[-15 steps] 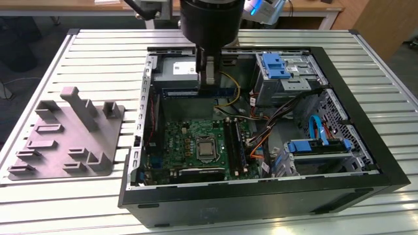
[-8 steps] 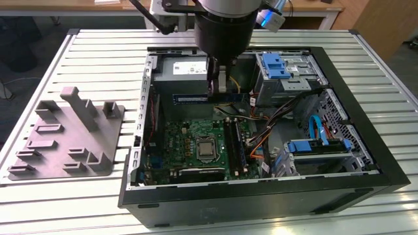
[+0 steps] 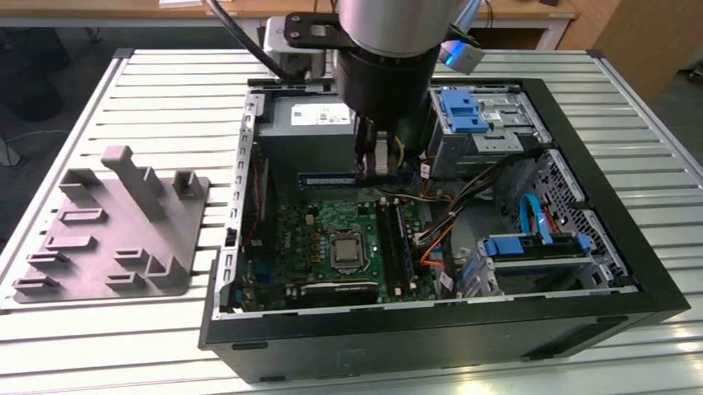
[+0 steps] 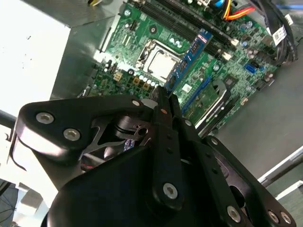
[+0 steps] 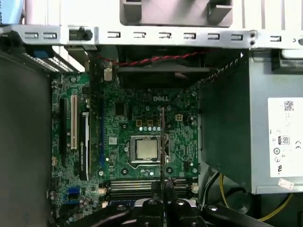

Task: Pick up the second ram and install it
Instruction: 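Pick up the second ram and move it above second insertion slot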

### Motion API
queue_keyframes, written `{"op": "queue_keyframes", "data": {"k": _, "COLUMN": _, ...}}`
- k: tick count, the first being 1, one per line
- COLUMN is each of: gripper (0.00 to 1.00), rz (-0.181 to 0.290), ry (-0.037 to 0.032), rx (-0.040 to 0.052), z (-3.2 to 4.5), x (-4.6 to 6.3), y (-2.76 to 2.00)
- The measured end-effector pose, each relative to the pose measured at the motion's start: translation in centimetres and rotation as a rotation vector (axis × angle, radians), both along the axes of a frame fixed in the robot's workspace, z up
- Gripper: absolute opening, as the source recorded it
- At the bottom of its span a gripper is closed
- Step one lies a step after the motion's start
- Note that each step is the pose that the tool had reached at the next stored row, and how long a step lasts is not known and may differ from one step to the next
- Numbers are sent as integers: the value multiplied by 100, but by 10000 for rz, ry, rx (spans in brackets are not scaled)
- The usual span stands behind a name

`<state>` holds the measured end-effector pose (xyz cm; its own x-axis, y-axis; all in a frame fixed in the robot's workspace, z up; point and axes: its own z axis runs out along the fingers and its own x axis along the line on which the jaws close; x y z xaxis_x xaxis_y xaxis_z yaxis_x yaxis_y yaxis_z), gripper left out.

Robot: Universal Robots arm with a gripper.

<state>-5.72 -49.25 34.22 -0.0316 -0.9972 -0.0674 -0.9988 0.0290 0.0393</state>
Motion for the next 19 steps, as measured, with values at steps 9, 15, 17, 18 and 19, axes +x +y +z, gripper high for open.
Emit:
{"op": "queue_keyframes", "data": {"k": 9, "gripper": 14, "rz": -9, "ry": 0, "rx": 1, "z": -164, "x": 173, "y": -21}}
{"op": "queue_keyframes", "data": {"k": 15, "gripper": 14, "rz": -11, "ry": 0, "rx": 0, "z": -273, "x": 177, "y": -39}}
{"op": "queue_keyframes", "data": {"k": 17, "gripper": 14, "rz": -12, "ry": 0, "rx": 1, "z": -309, "x": 178, "y": -45}}
{"op": "queue_keyframes", "data": {"k": 18, "gripper": 14, "rz": -12, "ry": 0, "rx": 1, "z": -327, "x": 179, "y": -48}}
{"op": "queue_keyframes", "data": {"k": 19, "gripper": 14, "rz": -12, "ry": 0, "rx": 1, "z": -347, "x": 179, "y": -51}}
